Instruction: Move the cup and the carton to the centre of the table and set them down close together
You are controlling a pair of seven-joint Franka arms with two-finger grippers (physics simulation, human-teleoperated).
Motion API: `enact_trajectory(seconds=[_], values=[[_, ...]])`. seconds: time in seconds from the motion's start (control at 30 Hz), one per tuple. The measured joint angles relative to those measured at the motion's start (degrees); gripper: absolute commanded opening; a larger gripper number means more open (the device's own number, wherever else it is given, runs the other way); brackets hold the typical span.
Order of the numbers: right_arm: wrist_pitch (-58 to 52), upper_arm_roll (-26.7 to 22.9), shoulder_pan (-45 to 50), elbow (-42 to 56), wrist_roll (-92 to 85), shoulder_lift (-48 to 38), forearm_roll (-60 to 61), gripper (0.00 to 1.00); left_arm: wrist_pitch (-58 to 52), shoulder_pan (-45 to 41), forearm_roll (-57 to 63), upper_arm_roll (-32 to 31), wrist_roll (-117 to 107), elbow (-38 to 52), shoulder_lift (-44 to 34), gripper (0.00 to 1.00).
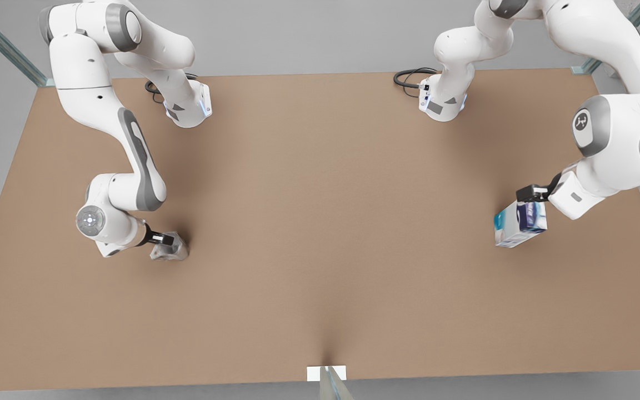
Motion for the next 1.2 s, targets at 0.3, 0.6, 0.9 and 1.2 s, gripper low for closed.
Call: enact_trajectory(seconds=[0.3,0.6,0.9,1.2], values=[[2.2,0.0,0.3,-0.3,0.0,1.9,0.4,1.00,-0.2,0.0,0.0,0.0,0.0,0.0,0.1,1.00],[2.8,0.0,0.9,-0.8,0.0,3.5,0.4,1.00,-1.2,0.0,-0.1,0.0,-0.2,0.0,0.1,1.00],[2.9,0.2,2.3,-0.7,0.0,4.9,1.2,0.79,-1.6,-0.1,-0.1,-0.1,-0.3,0.0,0.1,1.00],[2.9,0.2,2.7,-0.5,-0.2,5.0,1.1,0.21,-2.1,-0.1,-0.1,-0.1,-0.5,0.0,0.1,1.00]])
